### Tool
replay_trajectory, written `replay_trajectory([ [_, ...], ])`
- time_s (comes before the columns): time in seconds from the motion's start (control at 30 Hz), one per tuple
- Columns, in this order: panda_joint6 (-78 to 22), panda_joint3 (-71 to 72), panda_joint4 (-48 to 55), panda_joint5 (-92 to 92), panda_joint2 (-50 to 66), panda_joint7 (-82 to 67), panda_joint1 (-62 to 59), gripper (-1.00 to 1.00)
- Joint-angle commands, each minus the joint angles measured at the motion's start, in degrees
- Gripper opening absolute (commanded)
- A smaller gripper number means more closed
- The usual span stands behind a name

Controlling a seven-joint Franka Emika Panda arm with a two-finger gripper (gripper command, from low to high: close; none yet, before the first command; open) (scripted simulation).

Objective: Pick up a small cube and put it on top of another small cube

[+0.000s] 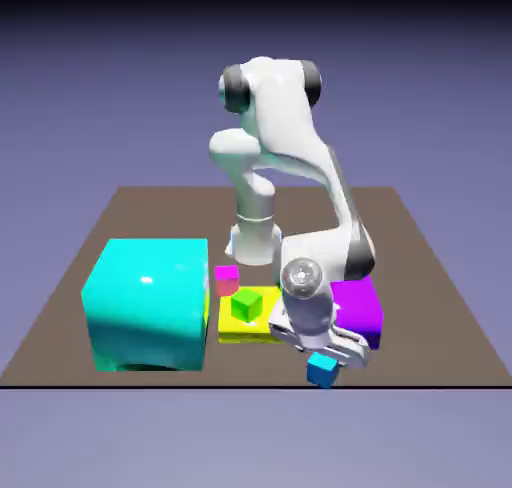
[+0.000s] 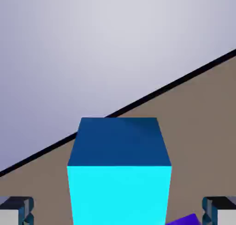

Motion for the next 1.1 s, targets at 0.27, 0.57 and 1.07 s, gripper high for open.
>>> replay_trajectory([
  [0.27,-9.6,-3.2,-3.6,-6.5,-12.5,-8.2,0.1,-1.00],
  [0.57,-13.2,-8.9,-17.7,-19.2,-28.8,-30.7,2.4,-1.00],
  [1.07,-7.0,-13.0,-30.9,-27.8,-34.9,-44.0,3.2,1.00],
])
